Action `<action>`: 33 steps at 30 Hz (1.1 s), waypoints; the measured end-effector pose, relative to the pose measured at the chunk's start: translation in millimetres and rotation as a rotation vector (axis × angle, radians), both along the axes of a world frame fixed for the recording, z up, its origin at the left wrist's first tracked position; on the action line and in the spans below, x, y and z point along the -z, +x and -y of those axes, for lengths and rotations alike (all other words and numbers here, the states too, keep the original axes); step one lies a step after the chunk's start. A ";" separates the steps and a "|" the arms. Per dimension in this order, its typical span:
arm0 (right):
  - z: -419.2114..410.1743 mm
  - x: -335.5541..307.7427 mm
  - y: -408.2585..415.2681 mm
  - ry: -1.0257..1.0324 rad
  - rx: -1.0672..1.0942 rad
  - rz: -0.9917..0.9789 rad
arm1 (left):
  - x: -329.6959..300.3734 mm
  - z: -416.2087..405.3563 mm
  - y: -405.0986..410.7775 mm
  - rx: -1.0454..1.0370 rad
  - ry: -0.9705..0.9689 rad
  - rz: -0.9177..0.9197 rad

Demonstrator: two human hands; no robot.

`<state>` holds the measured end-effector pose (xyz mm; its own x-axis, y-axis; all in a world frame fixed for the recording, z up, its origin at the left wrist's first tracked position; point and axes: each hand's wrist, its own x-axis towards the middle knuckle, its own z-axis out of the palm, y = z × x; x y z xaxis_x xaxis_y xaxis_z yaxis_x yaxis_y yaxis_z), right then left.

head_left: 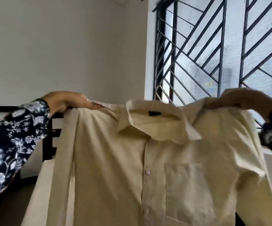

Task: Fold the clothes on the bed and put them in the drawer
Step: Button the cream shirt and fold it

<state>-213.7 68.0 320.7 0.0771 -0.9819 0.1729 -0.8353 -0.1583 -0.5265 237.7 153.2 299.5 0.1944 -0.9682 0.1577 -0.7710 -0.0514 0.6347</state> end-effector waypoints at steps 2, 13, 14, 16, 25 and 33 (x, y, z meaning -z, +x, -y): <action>5.5 6.8 18.2 -0.030 -0.078 0.045 | 4.2 5.7 -19.1 0.027 -0.012 0.133; -14.5 16.7 167.8 -0.105 -0.488 0.210 | 4.4 26.5 -131.4 0.377 -0.053 0.211; -18.7 21.5 172.3 -0.078 -0.507 0.242 | 6.8 30.5 -131.3 0.368 -0.051 0.174; -25.2 36.1 176.3 -0.061 -0.512 0.273 | 13.1 38.6 -128.4 0.288 -0.044 0.146; -71.8 119.8 210.5 -0.465 -0.404 0.070 | 28.3 44.8 -143.8 0.174 -0.036 -0.631; -27.5 97.7 154.9 -0.681 -0.066 0.178 | 23.3 33.6 -75.9 -0.351 -0.520 0.593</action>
<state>-58.8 95.6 223.0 0.0463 -0.6450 0.7628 -0.7233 -0.5484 -0.4198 161.8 119.6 276.2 0.2142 -0.6442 0.7343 -0.9764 -0.1631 0.1417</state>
